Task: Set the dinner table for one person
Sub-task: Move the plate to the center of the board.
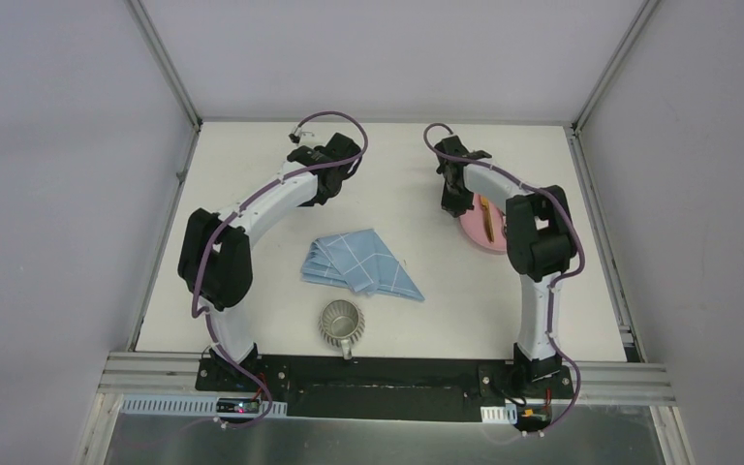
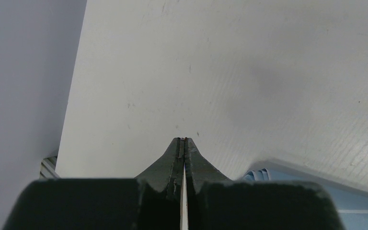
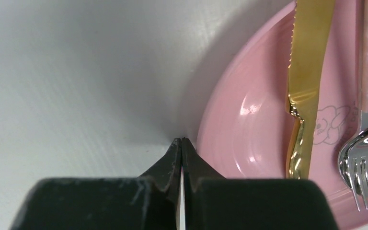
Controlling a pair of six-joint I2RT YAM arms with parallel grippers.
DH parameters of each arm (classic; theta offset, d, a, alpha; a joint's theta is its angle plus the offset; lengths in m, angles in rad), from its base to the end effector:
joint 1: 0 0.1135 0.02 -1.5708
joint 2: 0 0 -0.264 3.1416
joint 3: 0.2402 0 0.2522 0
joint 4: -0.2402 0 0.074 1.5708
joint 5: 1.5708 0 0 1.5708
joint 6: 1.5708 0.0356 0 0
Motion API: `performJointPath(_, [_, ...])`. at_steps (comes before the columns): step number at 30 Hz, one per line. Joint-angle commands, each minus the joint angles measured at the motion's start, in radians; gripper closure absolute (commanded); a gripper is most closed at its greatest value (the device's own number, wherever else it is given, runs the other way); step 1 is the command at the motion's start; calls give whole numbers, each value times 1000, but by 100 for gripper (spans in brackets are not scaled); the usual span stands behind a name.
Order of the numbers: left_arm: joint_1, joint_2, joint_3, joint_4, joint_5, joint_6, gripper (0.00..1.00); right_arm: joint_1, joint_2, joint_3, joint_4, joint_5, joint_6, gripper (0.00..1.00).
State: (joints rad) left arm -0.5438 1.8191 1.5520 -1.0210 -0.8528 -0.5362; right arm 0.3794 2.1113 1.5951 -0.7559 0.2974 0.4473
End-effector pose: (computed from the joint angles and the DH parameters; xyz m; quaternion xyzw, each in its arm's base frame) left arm 0.3255 -0.1655 0.2691 -0.0548 0.9016 0.2853 0.3205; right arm 0.4036 0.1497 0.1679 0.0552 0.9766 -0.0751 0.1936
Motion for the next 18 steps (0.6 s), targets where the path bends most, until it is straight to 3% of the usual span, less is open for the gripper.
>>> performJointPath(1, [-8, 9, 45, 9, 7, -12, 100, -57, -35, -36, -11, 48, -3, 100])
performJointPath(11, [-9, 27, 60, 9, -5, -8, 99, -81, -2, 14, -18, 18, -13, 100])
performJointPath(13, [-10, 27, 66, 7, -24, -1, 94, -80, 2, 22, -18, 8, -14, 100])
performJointPath(18, [-9, 22, 135, -21, -109, 32, 70, -46, -26, 64, -28, -6, -40, 98])
